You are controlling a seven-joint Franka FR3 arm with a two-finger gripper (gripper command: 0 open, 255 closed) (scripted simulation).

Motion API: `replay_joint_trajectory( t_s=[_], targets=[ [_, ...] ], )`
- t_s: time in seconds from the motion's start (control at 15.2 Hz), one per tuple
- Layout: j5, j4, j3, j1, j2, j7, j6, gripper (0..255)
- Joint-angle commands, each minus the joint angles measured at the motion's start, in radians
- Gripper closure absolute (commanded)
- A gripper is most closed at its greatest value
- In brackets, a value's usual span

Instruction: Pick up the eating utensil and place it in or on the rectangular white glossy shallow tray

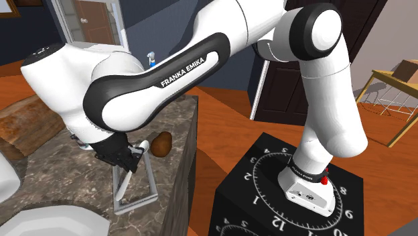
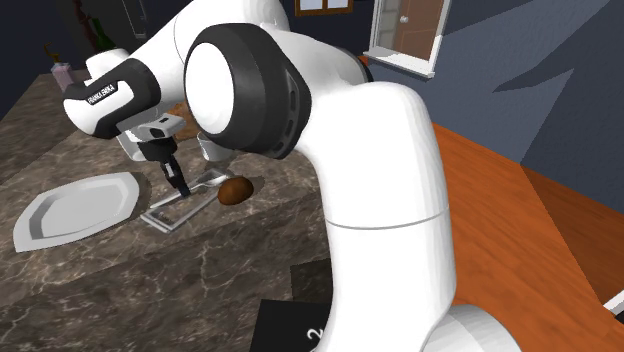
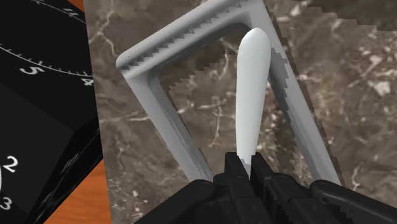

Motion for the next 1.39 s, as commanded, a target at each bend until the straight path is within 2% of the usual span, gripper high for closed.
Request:
replay_joint_trajectory(
  t_s=[0.0, 0.13, 0.2, 0.53, 0.79, 1.32],
  targets=[
    [0.000, -0.001, 0.000, 0.000, 0.000, 0.000, 0.001, 255],
    [0.000, -0.001, 0.000, 0.000, 0.000, 0.000, 0.001, 255],
    [0.000, -0.001, 0.000, 0.000, 0.001, 0.000, 0.001, 0],
    [0.000, -0.001, 0.000, 0.000, 0.000, 0.000, 0.001, 0],
    [0.010, 0.129, 0.007, 0.027, 0.001, -0.014, -0.124, 0],
    [0.010, 0.129, 0.007, 0.027, 0.001, -0.014, -0.124, 0]
  ],
)
